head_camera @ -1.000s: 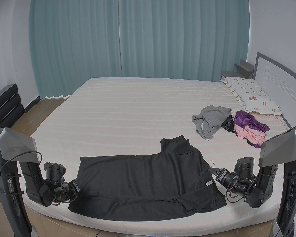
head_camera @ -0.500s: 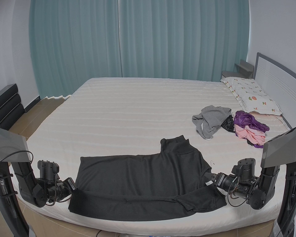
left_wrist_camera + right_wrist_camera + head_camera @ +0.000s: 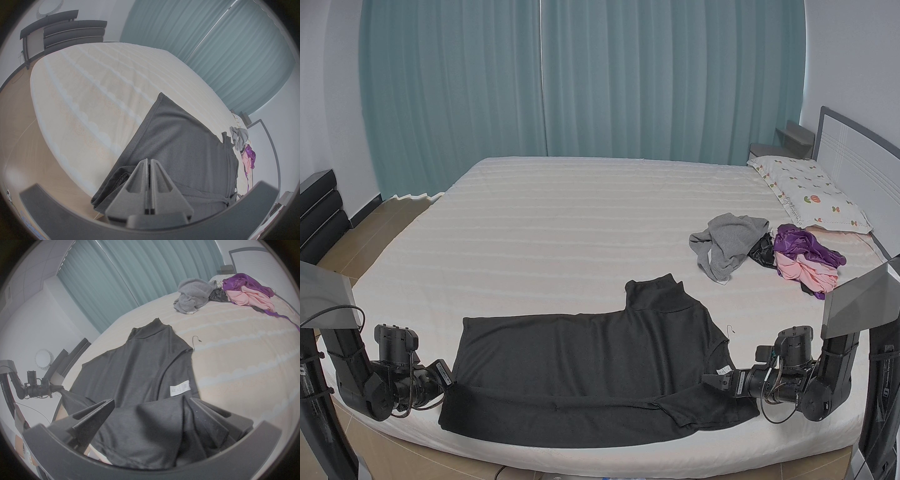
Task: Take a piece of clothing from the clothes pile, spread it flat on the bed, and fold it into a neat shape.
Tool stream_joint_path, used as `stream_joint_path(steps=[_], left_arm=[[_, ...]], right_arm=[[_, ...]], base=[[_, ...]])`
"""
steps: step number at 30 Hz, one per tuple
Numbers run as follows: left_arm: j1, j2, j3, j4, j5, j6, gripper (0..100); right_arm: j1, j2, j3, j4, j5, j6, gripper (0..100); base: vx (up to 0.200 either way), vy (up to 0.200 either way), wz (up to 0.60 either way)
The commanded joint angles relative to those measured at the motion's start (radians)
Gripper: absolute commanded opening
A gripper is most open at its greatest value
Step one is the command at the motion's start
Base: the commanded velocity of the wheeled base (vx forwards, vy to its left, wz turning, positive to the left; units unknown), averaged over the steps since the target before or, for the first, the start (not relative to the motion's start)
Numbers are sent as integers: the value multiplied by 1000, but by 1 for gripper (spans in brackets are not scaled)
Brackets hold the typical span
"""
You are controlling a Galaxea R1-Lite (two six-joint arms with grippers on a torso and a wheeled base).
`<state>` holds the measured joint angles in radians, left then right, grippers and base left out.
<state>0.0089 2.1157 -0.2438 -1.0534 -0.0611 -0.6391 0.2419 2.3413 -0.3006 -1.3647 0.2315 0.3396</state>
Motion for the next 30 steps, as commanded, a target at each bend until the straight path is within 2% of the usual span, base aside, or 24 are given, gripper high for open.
stream_joint_path(steps=[1,6,12,24,25,30], left_arm=[[-1,-8,1,1,0,-1,0],[-1,-5,1,1,0,-1,0],[-1,-8,1,1,0,-1,0],[-3,-2,0,1,0,-1,0],[-3,-3,0,1,0,-1,0],[-1,-5,0,1,0,-1,0]], right_arm=[[-44,39,-32,26,22,-31,100],[-87,41,-46,49,100,-63,100],[-87,41,-51,36,163,-63,100],[-89,99,-66,24,184,-62,100],[-89,99,-66,24,184,-62,0],[-89,99,-66,22,183,-62,0]], base=[[0,0,0],[0,0,0],[0,0,0],[0,0,0],[0,0,0],[0,0,0]])
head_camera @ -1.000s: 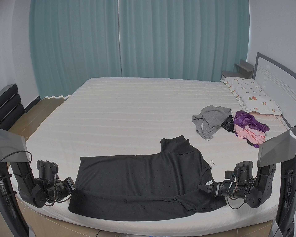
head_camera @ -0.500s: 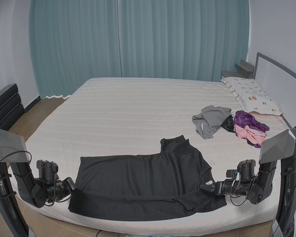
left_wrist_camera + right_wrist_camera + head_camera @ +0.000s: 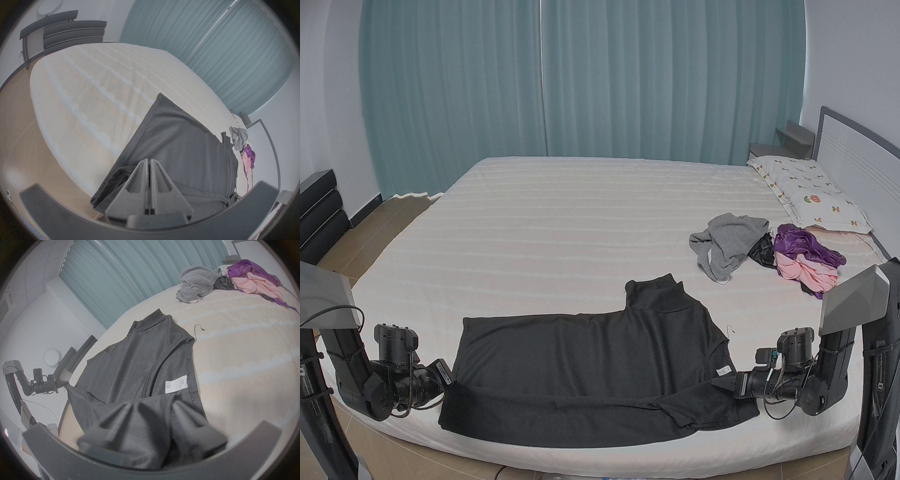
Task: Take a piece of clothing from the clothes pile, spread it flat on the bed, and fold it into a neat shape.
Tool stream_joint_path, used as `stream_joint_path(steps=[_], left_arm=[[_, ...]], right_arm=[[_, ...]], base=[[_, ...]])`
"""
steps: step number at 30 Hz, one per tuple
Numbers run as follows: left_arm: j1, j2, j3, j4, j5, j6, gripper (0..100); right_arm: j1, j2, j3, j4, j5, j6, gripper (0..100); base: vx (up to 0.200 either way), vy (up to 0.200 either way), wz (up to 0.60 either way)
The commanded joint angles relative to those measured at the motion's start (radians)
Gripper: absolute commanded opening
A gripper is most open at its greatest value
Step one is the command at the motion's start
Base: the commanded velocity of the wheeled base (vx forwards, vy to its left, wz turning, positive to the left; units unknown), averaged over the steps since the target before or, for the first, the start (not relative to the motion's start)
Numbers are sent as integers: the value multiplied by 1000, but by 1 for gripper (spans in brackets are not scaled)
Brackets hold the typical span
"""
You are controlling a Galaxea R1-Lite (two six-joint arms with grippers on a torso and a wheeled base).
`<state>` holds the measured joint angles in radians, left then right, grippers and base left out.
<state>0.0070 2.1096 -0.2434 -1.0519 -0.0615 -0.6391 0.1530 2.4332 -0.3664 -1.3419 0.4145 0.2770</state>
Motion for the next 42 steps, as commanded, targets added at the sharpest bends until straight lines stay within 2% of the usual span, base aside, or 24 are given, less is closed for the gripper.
stream_joint_path(steps=[1,8,11,16,21,25,34,42], left_arm=[[1,0,0,0,0,-1,0],[1,0,9,-2,0,-1,0],[2,-11,32,-10,0,-1,0],[5,-63,62,-7,0,-1,0],[-7,-122,92,-2,0,-1,0],[-4,-154,141,-2,0,21,0],[1,-234,231,-5,2,36,0],[14,-263,242,30,0,33,0]], right_arm=[[0,6,1,0,-2,1,0],[0,-6,9,0,-19,1,0],[0,-28,20,0,-51,1,0],[0,-100,78,-28,-51,5,0],[-4,-149,172,-91,-51,8,0],[-32,-174,302,-227,-48,8,0],[-105,-261,366,-224,-34,22,0],[-96,-287,366,-212,-13,48,0]], base=[[0,0,0],[0,0,0],[0,0,0],[0,0,0],[0,0,0],[0,0,0],[0,0,0],[0,0,0]])
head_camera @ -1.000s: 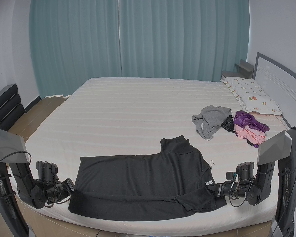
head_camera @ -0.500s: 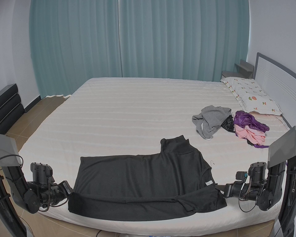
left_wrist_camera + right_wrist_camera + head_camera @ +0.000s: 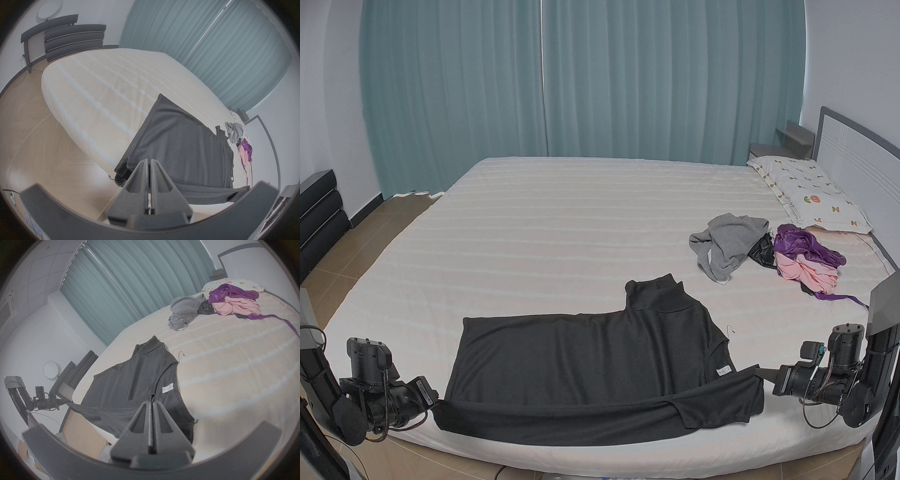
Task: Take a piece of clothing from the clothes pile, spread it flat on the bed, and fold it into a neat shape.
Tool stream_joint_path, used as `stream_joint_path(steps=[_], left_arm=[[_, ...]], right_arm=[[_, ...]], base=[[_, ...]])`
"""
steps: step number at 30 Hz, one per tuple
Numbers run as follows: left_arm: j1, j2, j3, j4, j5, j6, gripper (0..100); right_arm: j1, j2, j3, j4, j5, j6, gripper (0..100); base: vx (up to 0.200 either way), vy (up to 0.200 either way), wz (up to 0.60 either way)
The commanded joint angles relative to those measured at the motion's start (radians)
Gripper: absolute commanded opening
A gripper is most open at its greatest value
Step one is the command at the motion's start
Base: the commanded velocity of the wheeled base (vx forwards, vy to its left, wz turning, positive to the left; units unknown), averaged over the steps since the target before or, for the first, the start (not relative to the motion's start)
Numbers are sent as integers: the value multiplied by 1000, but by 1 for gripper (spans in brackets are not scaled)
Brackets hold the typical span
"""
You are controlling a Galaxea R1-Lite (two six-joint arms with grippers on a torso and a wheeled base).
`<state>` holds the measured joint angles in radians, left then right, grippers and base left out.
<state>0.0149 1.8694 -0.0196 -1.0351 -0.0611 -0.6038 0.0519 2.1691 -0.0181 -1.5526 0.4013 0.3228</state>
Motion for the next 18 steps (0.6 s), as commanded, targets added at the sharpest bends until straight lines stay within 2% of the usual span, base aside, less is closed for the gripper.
stream_joint_path(steps=[1,6,10,13,18], left_arm=[[8,-27,18,30,0,-2,0],[19,-87,18,101,-2,-1,0],[19,-133,18,159,-3,6,0],[22,-173,18,204,-2,24,0],[37,-219,18,300,-3,39,0]], right_arm=[[6,-25,18,-1,1,4,0],[8,-60,18,37,1,2,0],[23,-117,18,111,7,-2,0],[37,-224,18,239,45,-16,0],[34,-308,18,296,47,-16,0]], base=[[0,0,0],[0,0,0],[0,0,0],[0,0,0],[0,0,0]])
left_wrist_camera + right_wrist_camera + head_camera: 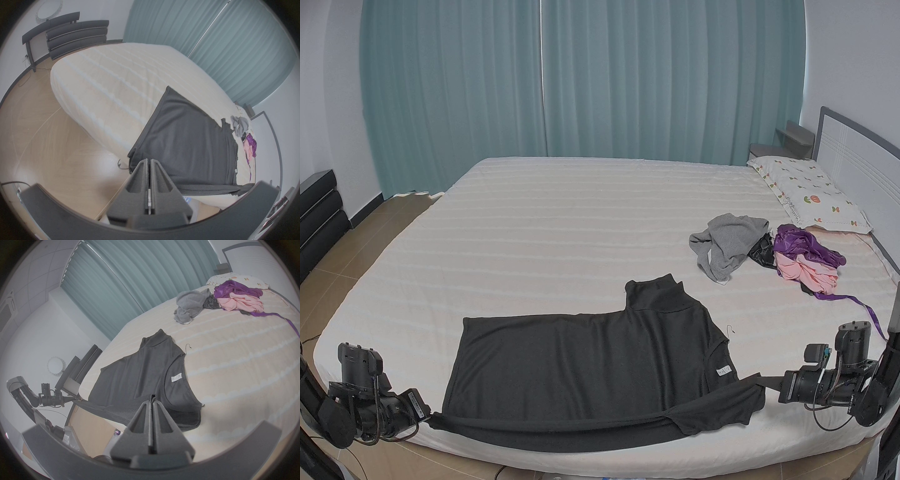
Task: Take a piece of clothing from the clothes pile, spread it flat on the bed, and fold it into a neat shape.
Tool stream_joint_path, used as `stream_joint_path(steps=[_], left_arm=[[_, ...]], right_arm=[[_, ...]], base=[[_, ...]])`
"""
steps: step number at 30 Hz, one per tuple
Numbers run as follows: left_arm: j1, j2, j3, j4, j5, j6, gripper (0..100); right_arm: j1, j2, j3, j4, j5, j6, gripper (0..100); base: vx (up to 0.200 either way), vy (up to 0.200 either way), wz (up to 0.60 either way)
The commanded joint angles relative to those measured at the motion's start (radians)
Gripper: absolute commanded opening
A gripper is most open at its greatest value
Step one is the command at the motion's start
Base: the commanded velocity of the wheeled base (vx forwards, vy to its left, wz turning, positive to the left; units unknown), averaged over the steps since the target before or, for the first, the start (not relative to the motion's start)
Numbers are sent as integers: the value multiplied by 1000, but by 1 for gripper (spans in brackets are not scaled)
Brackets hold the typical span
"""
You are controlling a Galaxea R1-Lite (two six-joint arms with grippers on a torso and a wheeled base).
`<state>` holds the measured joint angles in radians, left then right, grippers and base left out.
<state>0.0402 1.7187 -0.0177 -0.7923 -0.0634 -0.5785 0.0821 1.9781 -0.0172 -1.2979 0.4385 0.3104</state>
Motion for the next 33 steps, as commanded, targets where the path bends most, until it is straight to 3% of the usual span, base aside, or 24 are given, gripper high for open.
stream_joint_path(steps=[1,7,15,33], left_arm=[[12,-68,16,70,-1,17,0],[12,-64,16,113,-1,20,0],[10,-30,-31,120,-13,8,0],[10,248,-239,116,-4,-27,0]], right_arm=[[4,-117,17,52,8,-7,0],[13,-108,17,118,3,-42,0],[5,-67,-15,72,-12,-65,0],[8,133,-202,61,-34,-59,0]], base=[[0,0,0],[0,0,0],[0,0,0],[0,0,0]])
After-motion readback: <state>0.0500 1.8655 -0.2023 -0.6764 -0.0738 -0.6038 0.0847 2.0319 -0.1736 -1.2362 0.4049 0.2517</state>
